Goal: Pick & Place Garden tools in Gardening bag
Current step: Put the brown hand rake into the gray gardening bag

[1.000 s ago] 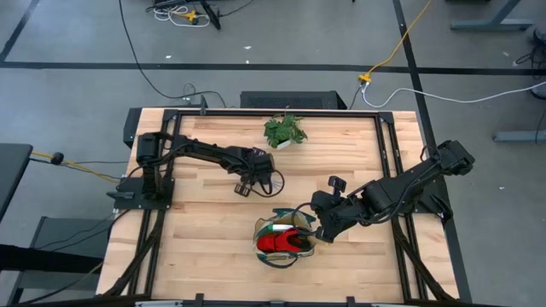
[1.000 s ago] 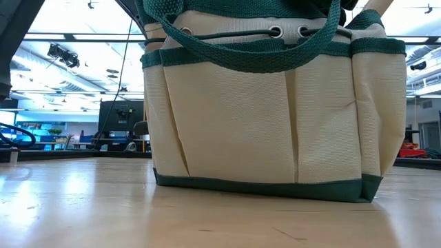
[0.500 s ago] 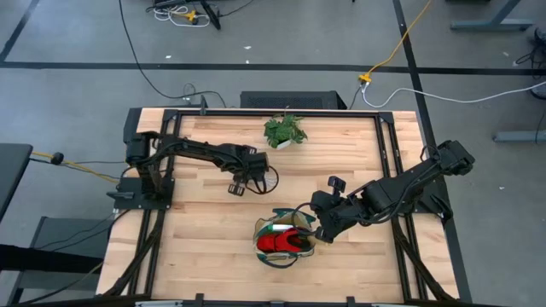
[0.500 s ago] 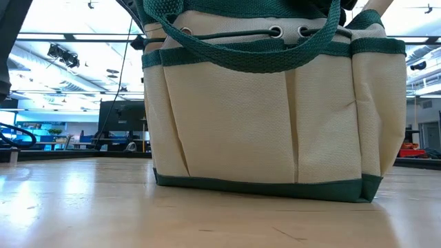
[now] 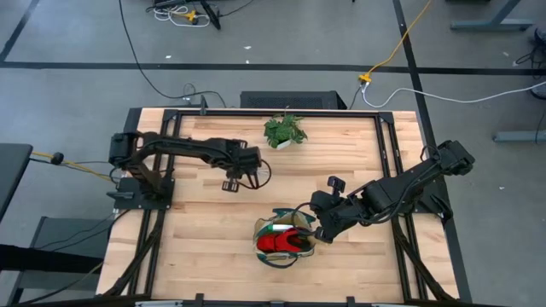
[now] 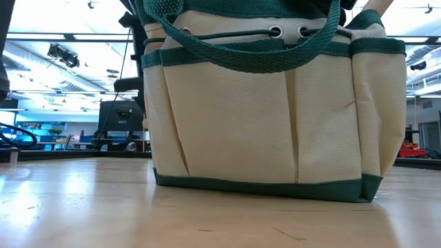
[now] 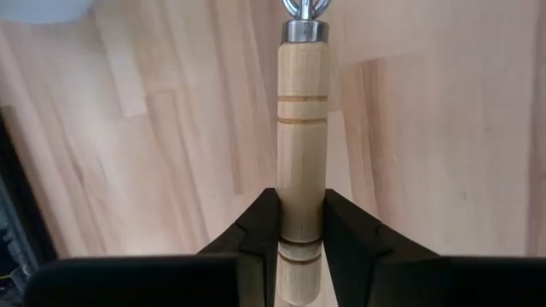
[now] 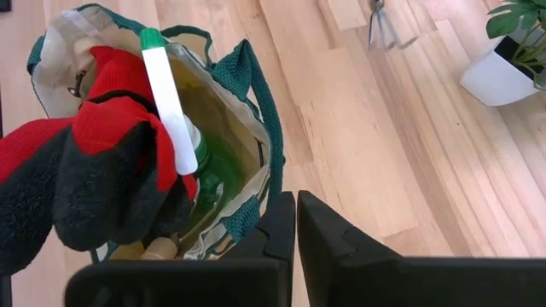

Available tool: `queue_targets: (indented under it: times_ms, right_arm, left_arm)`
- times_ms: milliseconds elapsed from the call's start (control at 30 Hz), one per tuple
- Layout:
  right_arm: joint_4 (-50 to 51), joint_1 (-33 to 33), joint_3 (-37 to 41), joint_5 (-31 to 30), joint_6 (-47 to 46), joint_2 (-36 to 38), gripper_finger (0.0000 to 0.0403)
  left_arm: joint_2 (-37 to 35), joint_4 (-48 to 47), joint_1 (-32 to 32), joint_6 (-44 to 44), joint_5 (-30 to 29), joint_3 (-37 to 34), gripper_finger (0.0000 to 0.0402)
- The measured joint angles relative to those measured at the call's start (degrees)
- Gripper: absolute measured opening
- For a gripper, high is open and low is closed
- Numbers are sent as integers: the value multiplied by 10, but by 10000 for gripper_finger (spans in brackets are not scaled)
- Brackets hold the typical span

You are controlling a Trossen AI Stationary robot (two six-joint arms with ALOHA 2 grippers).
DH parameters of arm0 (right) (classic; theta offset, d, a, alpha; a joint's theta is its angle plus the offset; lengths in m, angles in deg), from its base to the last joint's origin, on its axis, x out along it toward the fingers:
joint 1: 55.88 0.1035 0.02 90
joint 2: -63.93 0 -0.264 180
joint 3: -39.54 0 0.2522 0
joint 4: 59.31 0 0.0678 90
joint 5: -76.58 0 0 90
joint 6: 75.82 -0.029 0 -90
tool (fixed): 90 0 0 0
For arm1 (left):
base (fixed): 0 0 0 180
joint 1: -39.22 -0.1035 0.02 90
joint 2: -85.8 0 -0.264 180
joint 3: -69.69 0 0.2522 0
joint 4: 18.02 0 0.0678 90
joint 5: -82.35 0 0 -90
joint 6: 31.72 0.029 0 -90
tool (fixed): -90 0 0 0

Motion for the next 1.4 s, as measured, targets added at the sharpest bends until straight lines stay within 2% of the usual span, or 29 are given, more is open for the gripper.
queue_targets:
  times_ms: [333, 467, 667, 1000, 1400]
  right_arm:
    - [-2, 0, 0, 0, 5, 0, 17]
    - [-8, 0, 0, -15, 8, 0, 17]
    - [-45, 0, 0, -15, 25, 0, 17]
    - [-96, 0, 0, -20, 64, 0, 17]
    - [-156, 0, 0, -104, 87, 0, 17]
  left_arm:
    - [-101, -14, 0, -36, 13, 1, 74]
    - [-141, 6, 0, -60, 46, 1, 74]
    - [-182, 76, 10, -82, 131, 1, 74]
    - [-192, 181, 58, -91, 233, 1, 74]
    - [-192, 307, 122, -88, 241, 1, 74]
